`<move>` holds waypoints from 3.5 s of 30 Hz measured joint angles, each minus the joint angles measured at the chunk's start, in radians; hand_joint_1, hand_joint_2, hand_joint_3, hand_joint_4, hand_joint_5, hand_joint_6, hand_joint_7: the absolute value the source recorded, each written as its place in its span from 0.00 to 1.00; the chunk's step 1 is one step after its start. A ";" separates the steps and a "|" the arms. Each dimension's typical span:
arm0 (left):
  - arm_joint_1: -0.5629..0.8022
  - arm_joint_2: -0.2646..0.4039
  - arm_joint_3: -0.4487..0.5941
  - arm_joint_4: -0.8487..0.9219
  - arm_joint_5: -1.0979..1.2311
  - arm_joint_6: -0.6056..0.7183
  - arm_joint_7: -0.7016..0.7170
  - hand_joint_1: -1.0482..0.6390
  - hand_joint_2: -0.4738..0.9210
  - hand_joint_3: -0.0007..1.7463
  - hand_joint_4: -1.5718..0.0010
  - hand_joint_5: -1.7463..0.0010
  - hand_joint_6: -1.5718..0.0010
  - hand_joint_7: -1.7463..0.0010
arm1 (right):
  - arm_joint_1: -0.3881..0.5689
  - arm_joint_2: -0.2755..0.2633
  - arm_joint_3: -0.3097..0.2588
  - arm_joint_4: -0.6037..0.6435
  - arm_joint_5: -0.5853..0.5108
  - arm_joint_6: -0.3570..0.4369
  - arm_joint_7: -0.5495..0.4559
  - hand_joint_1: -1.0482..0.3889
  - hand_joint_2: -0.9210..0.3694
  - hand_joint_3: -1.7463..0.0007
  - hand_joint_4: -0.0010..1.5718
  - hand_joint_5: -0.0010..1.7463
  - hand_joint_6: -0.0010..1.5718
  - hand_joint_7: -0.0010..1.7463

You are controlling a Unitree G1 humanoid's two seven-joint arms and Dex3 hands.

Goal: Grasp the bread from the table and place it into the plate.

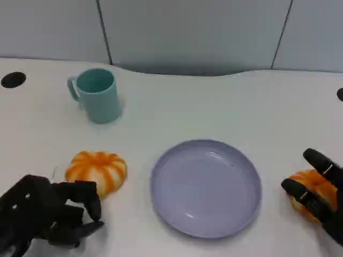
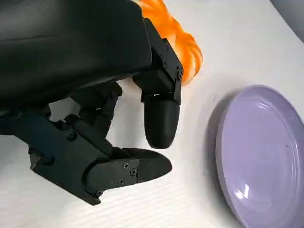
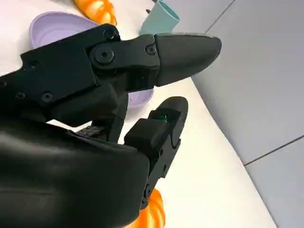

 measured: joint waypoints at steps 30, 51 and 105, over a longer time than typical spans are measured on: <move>0.069 -0.104 0.137 -0.017 -0.151 -0.443 0.016 0.44 0.84 0.31 0.53 0.00 0.66 0.00 | -0.001 0.001 0.001 -0.001 0.002 0.001 0.000 0.50 0.00 0.83 0.35 0.52 0.46 0.17; -0.092 0.165 0.018 -0.175 0.774 -0.644 0.474 0.15 0.99 0.01 0.99 0.90 0.87 0.96 | -0.007 0.023 0.012 -0.010 -0.004 0.001 -0.024 0.49 0.00 0.82 0.34 0.52 0.44 0.20; -0.701 -0.083 -0.570 0.826 0.822 -0.228 0.615 0.50 0.99 0.01 0.88 0.44 0.82 0.60 | 0.020 0.038 0.000 -0.075 0.019 0.036 -0.029 0.49 0.00 0.80 0.32 0.54 0.38 0.25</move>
